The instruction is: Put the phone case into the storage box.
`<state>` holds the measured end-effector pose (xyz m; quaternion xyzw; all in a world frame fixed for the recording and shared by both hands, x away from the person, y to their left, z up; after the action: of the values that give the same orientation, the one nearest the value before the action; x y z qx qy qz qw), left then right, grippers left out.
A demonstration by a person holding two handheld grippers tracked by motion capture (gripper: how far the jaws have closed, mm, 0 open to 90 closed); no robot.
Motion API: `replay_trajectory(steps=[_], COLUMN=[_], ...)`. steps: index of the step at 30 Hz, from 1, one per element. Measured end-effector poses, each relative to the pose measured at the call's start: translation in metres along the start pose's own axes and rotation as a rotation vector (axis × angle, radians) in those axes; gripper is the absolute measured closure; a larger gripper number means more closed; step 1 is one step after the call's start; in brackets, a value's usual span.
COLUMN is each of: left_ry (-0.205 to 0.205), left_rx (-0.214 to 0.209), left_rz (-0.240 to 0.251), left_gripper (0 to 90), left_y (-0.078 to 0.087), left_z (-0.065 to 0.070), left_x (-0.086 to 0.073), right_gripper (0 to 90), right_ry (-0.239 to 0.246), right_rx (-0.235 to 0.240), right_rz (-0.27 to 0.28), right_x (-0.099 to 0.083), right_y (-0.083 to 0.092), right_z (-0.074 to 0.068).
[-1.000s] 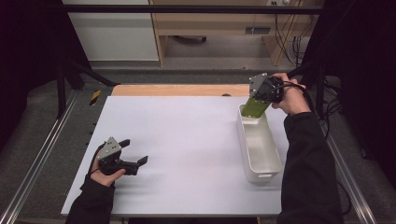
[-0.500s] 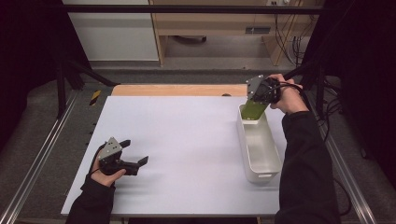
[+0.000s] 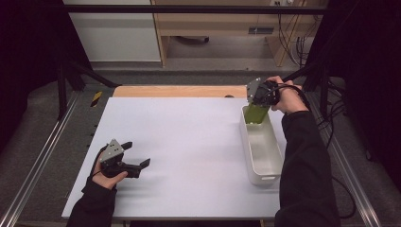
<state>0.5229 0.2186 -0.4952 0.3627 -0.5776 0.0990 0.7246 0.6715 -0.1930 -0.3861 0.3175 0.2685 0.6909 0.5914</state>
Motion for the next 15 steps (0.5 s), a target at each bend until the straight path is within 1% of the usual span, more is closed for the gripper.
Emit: replay_trajectory(steps=[3,10,11,15], left_ry=[0.001,0.002,0.001,0.003], left_rx=[0.0,-0.001,-0.001,0.001], left_rz=[0.0,-0.001,-0.001,0.002], left_gripper=[0.0,0.0,0.0,0.0], left_y=[0.0,0.0,0.0,0.0], left_z=[0.0,0.0,0.0,-0.001], left_x=[0.0,0.0,0.0,-0.001], right_gripper=[78.4,78.4,78.4,78.4], right_ry=[0.005,0.02,0.02,0.021], right_rx=[0.006,0.017,0.016,0.019], right_rz=[0.006,-0.006,-0.016,-0.016], right_x=[0.001,0.002,0.002,0.001], right_y=[-0.004,-0.015,-0.016,-0.019], right_z=[0.001,0.001,0.001,0.002])
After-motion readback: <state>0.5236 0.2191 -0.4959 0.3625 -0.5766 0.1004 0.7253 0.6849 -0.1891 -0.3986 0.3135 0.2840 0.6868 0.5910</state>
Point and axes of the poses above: each handheld gripper's, and its own axes: y roughly backward along the jaws, x roughly out of its top, z roughly to its right, the point moved 9 cm from there along -y, roughly forward along the jaws, and after that the axes turned 8 degrees about -x, right-handed, at the moved point
